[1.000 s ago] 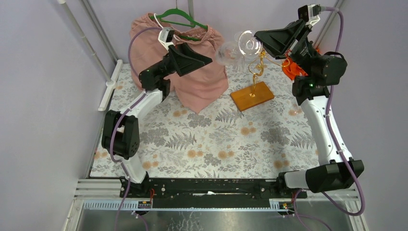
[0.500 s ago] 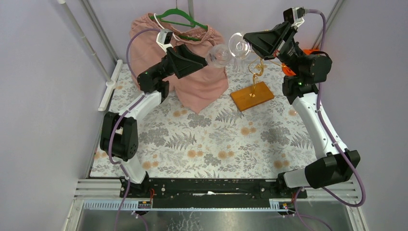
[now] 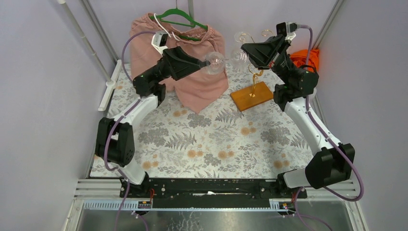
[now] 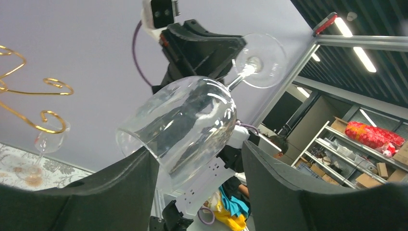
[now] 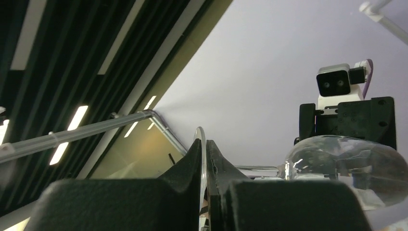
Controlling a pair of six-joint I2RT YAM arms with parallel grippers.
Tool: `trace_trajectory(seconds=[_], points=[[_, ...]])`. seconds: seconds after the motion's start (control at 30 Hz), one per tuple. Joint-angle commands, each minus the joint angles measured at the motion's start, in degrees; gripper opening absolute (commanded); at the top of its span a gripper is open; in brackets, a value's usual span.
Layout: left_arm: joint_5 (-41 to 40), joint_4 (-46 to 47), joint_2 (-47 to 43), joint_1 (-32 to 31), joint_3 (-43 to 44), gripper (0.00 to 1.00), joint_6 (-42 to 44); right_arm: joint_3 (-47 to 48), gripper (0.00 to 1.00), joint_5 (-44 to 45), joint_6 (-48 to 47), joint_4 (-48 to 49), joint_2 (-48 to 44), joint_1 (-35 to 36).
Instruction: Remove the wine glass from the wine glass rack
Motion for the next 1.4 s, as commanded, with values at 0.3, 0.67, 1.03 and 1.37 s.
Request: trace_trajectory(seconds=[0.3, 0.67, 1.03, 1.37], points=[[-3.82, 4.92, -14.87, -0.39, -4.09, 0.56, 1.45, -10.42, 0.0, 6.36, 8.0, 24.42, 1.79, 2.13], [-3.38, 2.32, -14.79, -0.51, -4.04, 0.44, 2.12, -7.84, 0.0, 5.51, 5.7, 23.55, 6.49, 9.95], [-4.51, -21.52, -24.08, -0.49, -5.35, 0.0, 18.36, -8.3, 0.06, 4.67, 3.78, 22.18, 5.47, 10.16], [-16.51, -57.74, -38.43, -0.32, -0.93, 0.0, 41.92, -10.75, 0.89, 3.74, -5.22, 11.78, -2.02, 10.17]])
